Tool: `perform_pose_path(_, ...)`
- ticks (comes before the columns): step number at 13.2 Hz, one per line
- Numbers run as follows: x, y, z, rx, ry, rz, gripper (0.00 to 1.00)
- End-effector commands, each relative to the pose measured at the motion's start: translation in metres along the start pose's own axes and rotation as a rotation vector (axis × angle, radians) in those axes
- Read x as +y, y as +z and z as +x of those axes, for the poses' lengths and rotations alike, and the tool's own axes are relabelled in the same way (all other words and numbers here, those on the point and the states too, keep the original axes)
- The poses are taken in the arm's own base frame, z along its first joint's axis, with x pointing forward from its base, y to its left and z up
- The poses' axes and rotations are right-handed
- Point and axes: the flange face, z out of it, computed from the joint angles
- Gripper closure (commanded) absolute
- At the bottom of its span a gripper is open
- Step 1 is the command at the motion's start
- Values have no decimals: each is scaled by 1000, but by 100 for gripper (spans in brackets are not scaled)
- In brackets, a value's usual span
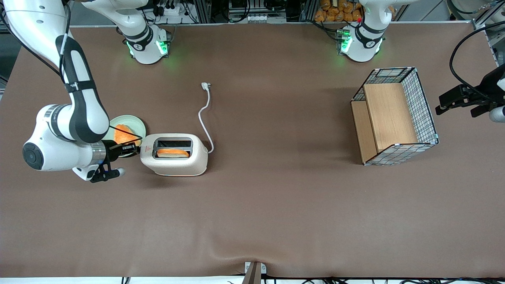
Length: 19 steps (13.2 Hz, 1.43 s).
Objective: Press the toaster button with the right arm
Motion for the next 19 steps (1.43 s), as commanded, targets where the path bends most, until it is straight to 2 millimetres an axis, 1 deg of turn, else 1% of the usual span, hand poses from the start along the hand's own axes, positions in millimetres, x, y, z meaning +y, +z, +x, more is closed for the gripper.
perform_pose_path(1,6,8,2,0,-1,46,100)
perform_pose_path(3,13,11,2,-1,13,64,100)
perform_pose_path(7,18,20,5,-3,35,103,100)
perform_pose_path(9,25,26,6,-8,51,120,100)
perform_pose_path(11,25,29,7,-7,52,134,100)
perform_pose_path(14,33,35,8,-8,47,156,100)
perform_pose_path(16,35,38,8,-10,52,159,100)
perform_pose_path(19,41,51,11,-29,62,163,100)
